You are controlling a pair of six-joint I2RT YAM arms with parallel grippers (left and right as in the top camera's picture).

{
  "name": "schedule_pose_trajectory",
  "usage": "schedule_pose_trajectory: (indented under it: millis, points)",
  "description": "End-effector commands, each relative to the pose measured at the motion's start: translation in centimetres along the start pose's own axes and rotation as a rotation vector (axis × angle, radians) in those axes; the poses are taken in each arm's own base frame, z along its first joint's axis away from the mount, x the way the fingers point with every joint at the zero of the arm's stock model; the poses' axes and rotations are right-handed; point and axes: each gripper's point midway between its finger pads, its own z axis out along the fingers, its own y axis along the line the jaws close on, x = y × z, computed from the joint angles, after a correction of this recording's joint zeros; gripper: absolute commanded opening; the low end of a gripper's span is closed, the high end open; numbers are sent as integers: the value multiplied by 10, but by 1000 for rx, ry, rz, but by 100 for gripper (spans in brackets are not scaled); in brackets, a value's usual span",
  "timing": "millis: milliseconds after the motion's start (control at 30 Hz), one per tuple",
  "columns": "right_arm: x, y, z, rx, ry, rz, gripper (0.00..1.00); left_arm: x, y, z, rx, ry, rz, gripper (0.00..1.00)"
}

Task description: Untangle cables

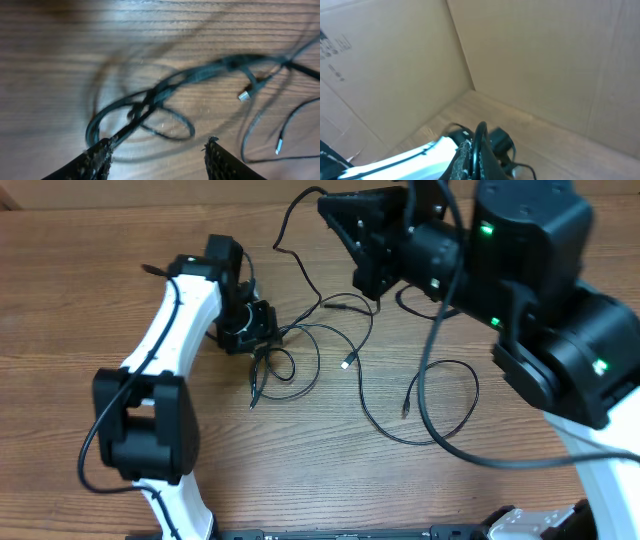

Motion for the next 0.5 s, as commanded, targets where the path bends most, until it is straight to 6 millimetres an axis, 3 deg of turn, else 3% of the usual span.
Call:
schedule_pose_trajectory:
  millis: [0,33,133,200,333,467]
  points:
    - [-33,15,-38,-14,-114,-67,4,-1,-7,23,-2,34,48,57]
    - [-36,16,-42,-14,-124,-72,4,-1,-6,28,-10,38,50,54]
    - [-46,19,-56,-13,-168,-82,4,-1,-3,45,-26,68,49,21]
    - [-56,18,-67,-6,-207,-90,4,-1,10,54,-84,82,42,9]
    - [-74,13,-96,29,-286,-106,4,-1,44,67,-257,97,-7,8]
    - [-88,4,-122,83,-348,-119,4,4,61,76,-334,127,-11,11]
